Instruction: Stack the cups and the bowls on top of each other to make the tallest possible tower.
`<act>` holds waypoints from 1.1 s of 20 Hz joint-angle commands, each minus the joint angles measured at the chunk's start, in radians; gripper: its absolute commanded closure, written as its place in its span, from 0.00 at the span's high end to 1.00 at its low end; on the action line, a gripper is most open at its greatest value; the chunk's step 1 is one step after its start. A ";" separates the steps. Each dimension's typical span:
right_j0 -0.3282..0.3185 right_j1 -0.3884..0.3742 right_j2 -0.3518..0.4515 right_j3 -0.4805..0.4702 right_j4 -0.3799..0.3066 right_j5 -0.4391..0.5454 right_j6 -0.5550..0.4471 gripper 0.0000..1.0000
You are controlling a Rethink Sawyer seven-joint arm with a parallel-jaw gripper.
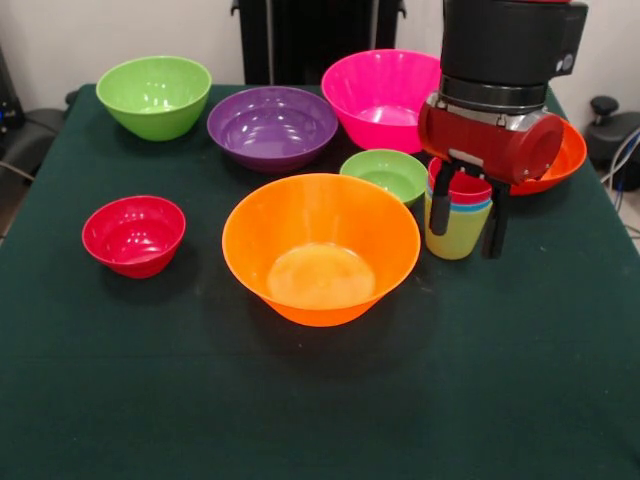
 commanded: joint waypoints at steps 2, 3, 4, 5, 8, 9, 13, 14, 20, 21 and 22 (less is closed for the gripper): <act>-0.047 0.071 0.140 0.004 -0.103 0.081 -0.275 1.00; -0.055 0.075 0.153 0.009 -0.111 0.069 -0.278 1.00; -0.060 0.079 0.160 0.009 -0.117 0.061 -0.280 1.00; -0.069 0.086 0.169 0.009 -0.127 0.048 -0.285 1.00; -0.088 0.095 0.192 0.006 -0.150 0.034 -0.292 1.00; -0.097 0.099 0.202 0.004 -0.157 0.029 -0.298 1.00; -0.117 0.114 0.228 0.006 -0.182 0.019 -0.302 1.00; -0.121 0.117 0.233 0.006 -0.187 0.018 -0.302 1.00; -0.160 0.123 0.269 0.010 -0.231 0.015 -0.318 1.00; -0.165 0.127 0.275 0.010 -0.240 0.013 -0.319 1.00; -0.171 0.131 0.281 0.010 -0.249 0.010 -0.319 1.00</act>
